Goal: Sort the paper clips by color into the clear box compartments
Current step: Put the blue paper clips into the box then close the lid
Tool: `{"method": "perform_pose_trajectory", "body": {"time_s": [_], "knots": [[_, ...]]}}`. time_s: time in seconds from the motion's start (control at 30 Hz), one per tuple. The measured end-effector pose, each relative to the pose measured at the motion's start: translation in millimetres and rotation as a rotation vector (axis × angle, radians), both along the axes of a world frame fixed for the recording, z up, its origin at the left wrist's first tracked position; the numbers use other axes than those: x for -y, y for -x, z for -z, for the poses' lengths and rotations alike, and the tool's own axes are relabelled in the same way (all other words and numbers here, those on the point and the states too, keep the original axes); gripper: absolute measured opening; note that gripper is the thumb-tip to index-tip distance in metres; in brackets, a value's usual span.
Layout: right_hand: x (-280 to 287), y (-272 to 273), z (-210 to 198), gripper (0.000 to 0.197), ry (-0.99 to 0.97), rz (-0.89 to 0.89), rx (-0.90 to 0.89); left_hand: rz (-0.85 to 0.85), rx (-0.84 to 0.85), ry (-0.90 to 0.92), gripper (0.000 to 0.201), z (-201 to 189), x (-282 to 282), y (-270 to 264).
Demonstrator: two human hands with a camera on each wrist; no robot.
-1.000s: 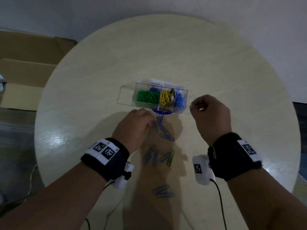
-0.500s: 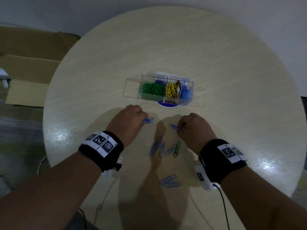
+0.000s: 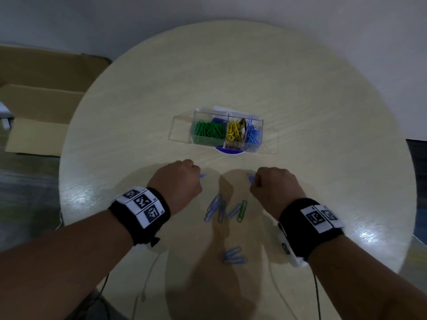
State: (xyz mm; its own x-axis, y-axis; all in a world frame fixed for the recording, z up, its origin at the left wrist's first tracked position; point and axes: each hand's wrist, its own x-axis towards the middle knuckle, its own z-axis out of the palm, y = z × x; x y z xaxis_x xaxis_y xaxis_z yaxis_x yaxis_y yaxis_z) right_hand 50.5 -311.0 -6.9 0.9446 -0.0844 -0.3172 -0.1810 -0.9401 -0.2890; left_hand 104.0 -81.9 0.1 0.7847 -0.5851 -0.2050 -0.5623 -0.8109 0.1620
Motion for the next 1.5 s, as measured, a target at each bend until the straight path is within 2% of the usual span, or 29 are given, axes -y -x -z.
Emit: {"method": "perform_pose_trajectory", "body": {"time_s": [0.13,0.23,0.37,0.53,0.63,0.77,0.87,0.97,1.03,1.13,1.2,1.27,1.37,1.43,1.5], "knots": [[19.5,5.8,-7.1,0.013,-0.187,0.239,0.061,-0.155,-0.042,0.207,0.022,-32.7,27.3,-7.7],[33.1,2.8,-19.5,0.008,-0.257,0.324,0.150,-0.286,-0.019,0.404,0.029,-48.1,54.6,-31.4],[44.3,-7.9,-34.5,0.006,-0.296,0.344,0.240,-0.389,-0.047,0.532,0.025,-52.0,91.4,-57.3],[49.9,-20.4,-41.0,0.007,-0.304,0.344,0.274,-0.339,-0.120,0.457,0.034,-33.6,118.6,-63.2],[49.3,-31.0,-44.3,0.004,-0.301,0.341,0.276,-0.326,-0.106,0.500,0.032,-32.2,115.5,-61.7],[42.8,-48.8,-45.0,0.004,-0.333,0.332,0.297,-0.469,-0.111,0.718,0.028,-37.2,94.5,-60.9],[33.2,-66.5,-39.8,0.005,-0.319,0.293,0.287,-0.515,-0.075,0.754,0.022,-38.8,70.2,-53.4],[27.4,-78.4,-34.4,0.014,-0.304,0.260,0.233,-0.464,-0.065,0.681,0.020,-33.2,46.1,-36.1],[28.7,-72.6,-34.0,0.018,-0.291,0.260,0.265,-0.374,-0.094,0.580,0.019,-25.0,30.5,-19.1],[31.5,-38.1,-36.4,0.010,-0.289,0.241,0.351,-0.068,-0.147,0.400,0.032,-4.2,10.2,6.4],[26.9,0.3,-34.6,0.006,-0.315,0.151,0.325,0.211,-0.123,0.313,0.040,12.5,0.9,22.7],[17.3,42.6,-26.7,0.013,-0.365,0.017,0.264,0.373,-0.074,0.250,0.044,25.8,-8.1,34.6],[-4.4,93.2,-7.2,0.024,-0.387,-0.226,0.097,0.390,-0.011,0.202,0.045,29.8,-19.9,43.9],[-18.4,112.5,3.2,0.036,-0.287,-0.380,0.026,0.368,0.010,0.210,0.040,30.1,-25.7,46.4],[-28.4,120.8,7.5,0.031,-0.189,-0.471,0.044,0.344,0.035,0.215,0.029,30.7,-30.4,46.9]]}}
